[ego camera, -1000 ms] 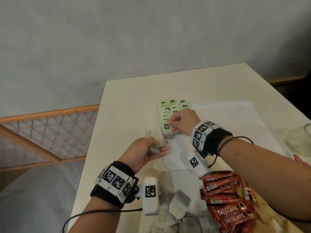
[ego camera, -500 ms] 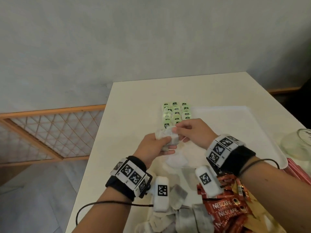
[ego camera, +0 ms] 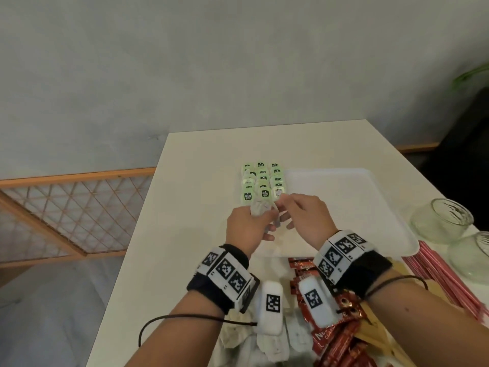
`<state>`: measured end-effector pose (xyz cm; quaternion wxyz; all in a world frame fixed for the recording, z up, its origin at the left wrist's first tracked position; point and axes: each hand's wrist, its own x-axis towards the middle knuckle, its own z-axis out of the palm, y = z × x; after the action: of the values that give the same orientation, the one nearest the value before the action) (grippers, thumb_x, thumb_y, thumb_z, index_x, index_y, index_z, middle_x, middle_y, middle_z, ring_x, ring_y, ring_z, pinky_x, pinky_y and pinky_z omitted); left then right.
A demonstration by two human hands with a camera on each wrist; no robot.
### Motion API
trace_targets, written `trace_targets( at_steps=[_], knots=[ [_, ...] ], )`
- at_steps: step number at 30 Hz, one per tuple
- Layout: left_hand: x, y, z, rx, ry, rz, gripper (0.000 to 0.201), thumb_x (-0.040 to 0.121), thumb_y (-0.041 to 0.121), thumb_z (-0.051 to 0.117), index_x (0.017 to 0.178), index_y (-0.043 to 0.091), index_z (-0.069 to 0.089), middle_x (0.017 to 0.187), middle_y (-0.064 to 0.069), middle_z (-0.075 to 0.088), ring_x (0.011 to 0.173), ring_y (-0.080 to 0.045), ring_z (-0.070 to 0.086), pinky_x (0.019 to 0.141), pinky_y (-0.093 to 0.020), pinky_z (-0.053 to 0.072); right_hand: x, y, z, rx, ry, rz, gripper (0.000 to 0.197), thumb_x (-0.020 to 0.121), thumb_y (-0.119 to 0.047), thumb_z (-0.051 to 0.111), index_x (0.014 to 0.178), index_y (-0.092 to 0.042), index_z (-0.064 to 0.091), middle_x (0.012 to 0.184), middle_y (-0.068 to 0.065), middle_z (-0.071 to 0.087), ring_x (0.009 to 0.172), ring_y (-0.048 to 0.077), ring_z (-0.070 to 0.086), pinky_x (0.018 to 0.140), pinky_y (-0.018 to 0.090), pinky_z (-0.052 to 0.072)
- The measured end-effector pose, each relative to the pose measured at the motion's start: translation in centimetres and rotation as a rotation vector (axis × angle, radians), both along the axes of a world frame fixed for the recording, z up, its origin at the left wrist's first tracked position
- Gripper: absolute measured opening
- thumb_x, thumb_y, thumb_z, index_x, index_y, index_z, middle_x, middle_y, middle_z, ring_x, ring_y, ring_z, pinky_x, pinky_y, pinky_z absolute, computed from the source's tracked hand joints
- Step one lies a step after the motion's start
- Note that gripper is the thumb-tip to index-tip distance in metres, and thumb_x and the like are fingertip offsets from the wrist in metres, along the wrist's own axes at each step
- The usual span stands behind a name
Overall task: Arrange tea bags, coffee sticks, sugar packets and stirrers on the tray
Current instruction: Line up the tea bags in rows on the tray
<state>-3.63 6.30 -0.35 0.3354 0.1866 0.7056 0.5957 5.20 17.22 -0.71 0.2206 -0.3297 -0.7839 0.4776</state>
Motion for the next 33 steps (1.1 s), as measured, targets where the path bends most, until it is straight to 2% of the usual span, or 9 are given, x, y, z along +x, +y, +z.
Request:
trace_targets(
  at_steps=[3, 7, 11, 14, 18, 21, 25, 29, 33],
  knots=[
    [-0.1, 0.0, 0.4, -0.012, 0.014, -0.038, 0.016, 0.085, 0.019, 0.071, 0.095, 0.008, 0.076, 0.083, -0.014, 0.074, 0.064, -0.014, 0.064, 0.057, -0.028, 0.057, 0.4, -0.4, 0.5, -0.025, -0.02, 0.011, 0.038, 0.101, -0.04, 0.043, 0.089, -0.023, 0.076, 0.077, -0.007, 0.073, 0.064, 0.005, 0.068, 0.059, 0.023, 0.055],
    [-1.1, 0.2, 0.4, -0.06, 0.016, -0.07, 0.014, 0.088, 0.016, 0.065, 0.09, 0.007, 0.075, 0.073, -0.007, 0.072, 0.061, -0.014, 0.065, 0.057, -0.028, 0.058, 0.5, 0.0, 0.1, -0.058, -0.053, 0.043, 0.029, 0.098, -0.036, 0.05, 0.094, -0.024, 0.076, 0.087, -0.008, 0.074, 0.071, 0.006, 0.069, 0.058, 0.024, 0.054],
    [-2.0, 0.4, -0.3, -0.1, 0.011, -0.108, 0.011, 0.089, 0.013, 0.064, 0.094, 0.006, 0.071, 0.076, -0.007, 0.07, 0.061, -0.015, 0.067, 0.054, -0.029, 0.058, -0.1, 1.7, -1.0, -0.02, -0.094, 0.06, 0.021, 0.094, -0.029, 0.059, 0.114, -0.026, 0.065, 0.096, -0.007, 0.066, 0.062, 0.011, 0.064, 0.059, 0.022, 0.044],
    [-2.4, 0.5, -0.9, -0.113, -0.013, -0.134, 0.006, 0.09, 0.013, 0.065, 0.091, 0.008, 0.069, 0.076, -0.007, 0.068, 0.061, -0.014, 0.068, 0.052, -0.027, 0.057, -1.0, 2.5, -1.6, -0.03, -0.15, 0.093, 0.011, 0.092, -0.024, 0.063, 0.101, -0.019, 0.067, 0.083, -0.004, 0.064, 0.056, 0.011, 0.056, 0.06, 0.02, 0.04],
    [-3.5, 0.1, -1.7, -0.131, -0.123, -0.159, 0.017, 0.093, 0.014, 0.064, 0.103, 0.0, 0.067, 0.086, -0.014, 0.067, 0.065, -0.015, 0.069, 0.057, -0.028, 0.06, -2.2, 3.4, -2.0, -0.023, -0.305, 0.164, 0.009, 0.093, -0.022, 0.062, 0.097, -0.014, 0.065, 0.067, -0.004, 0.06, 0.053, 0.007, 0.054, 0.051, 0.014, 0.039],
    [-4.5, -0.6, -2.3, -0.127, -0.186, -0.17, 0.02, 0.096, 0.013, 0.057, 0.109, 0.0, 0.064, 0.094, -0.016, 0.07, 0.07, -0.017, 0.069, 0.065, -0.03, 0.061, -3.1, 4.3, -2.4, 0.013, -0.346, 0.123, 0.008, 0.092, -0.019, 0.064, 0.095, -0.011, 0.066, 0.067, 0.0, 0.065, 0.052, 0.006, 0.056, 0.045, 0.013, 0.042],
    [-5.8, -1.5, -3.2, -0.119, -0.272, -0.164, 0.02, 0.099, 0.008, 0.046, 0.11, -0.001, 0.062, 0.101, -0.017, 0.071, 0.082, -0.022, 0.072, 0.075, -0.032, 0.062, -4.4, 5.4, -2.9, 0.033, -0.329, 0.072, 0.006, 0.088, -0.013, 0.068, 0.094, -0.011, 0.069, 0.074, 0.007, 0.07, 0.057, 0.011, 0.061, 0.047, 0.019, 0.049],
    [-6.3, -2.3, -3.4, -0.1, -0.258, -0.198, 0.021, 0.101, 0.013, 0.049, 0.11, 0.002, 0.065, 0.11, -0.016, 0.071, 0.097, -0.024, 0.071, 0.089, -0.038, 0.058, -6.0, 5.8, -3.1, 0.034, -0.287, 0.043, 0.005, 0.087, -0.01, 0.07, 0.091, -0.01, 0.07, 0.069, 0.005, 0.067, 0.055, 0.013, 0.06, 0.048, 0.021, 0.048],
    [-6.3, -2.8, -3.2, -0.078, -0.243, -0.213, 0.019, 0.101, 0.011, 0.051, 0.105, 0.006, 0.069, 0.11, -0.013, 0.072, 0.094, -0.021, 0.072, 0.082, -0.03, 0.06, -7.1, 5.8, -3.2, 0.072, -0.273, 0.025, 0.002, 0.087, -0.012, 0.07, 0.087, -0.013, 0.069, 0.073, 0.003, 0.066, 0.062, 0.017, 0.063, 0.055, 0.028, 0.054]
  ],
)
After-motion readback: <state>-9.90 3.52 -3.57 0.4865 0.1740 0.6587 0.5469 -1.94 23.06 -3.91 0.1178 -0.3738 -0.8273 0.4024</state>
